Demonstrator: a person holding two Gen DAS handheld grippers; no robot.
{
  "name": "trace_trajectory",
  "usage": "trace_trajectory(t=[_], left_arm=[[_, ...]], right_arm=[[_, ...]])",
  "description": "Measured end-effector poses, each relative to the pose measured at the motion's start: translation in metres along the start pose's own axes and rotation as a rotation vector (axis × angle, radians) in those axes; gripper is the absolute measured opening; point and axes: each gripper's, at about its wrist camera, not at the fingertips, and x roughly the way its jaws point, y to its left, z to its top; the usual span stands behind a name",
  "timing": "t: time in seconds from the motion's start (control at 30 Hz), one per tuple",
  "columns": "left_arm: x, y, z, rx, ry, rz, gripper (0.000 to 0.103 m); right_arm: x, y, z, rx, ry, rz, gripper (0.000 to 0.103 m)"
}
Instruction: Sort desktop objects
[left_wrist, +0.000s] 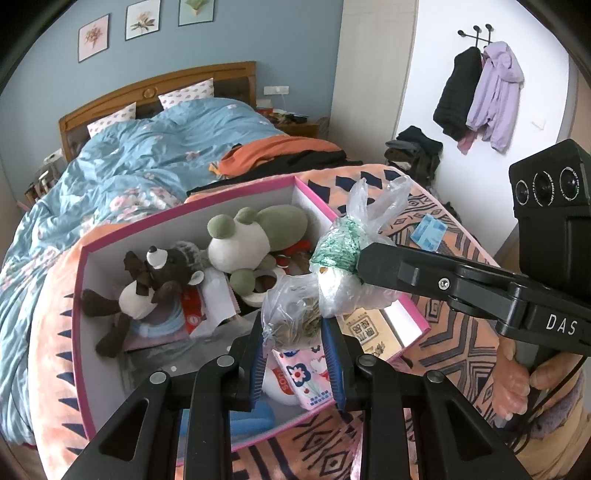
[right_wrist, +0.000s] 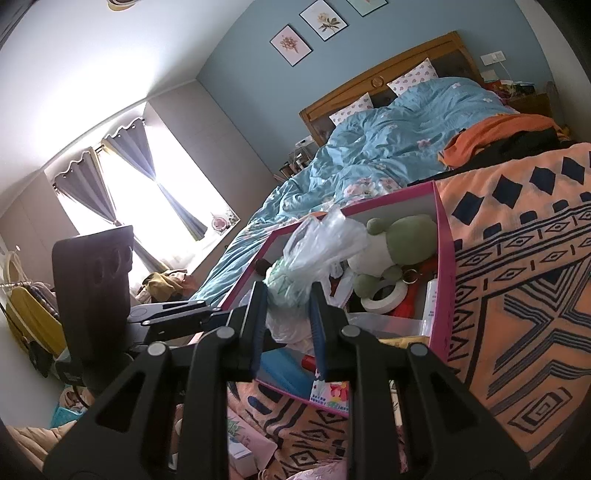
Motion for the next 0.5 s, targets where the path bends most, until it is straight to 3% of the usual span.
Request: trace_trajectory(t=[0.5], left_arm=[[0.0043, 0.0046, 0.0003, 0.003, 0.009, 0.010, 0.028]], right_arm=[[0.0088, -0.0087, 0.0023, 0.021, 0.002, -0.003, 0.025]])
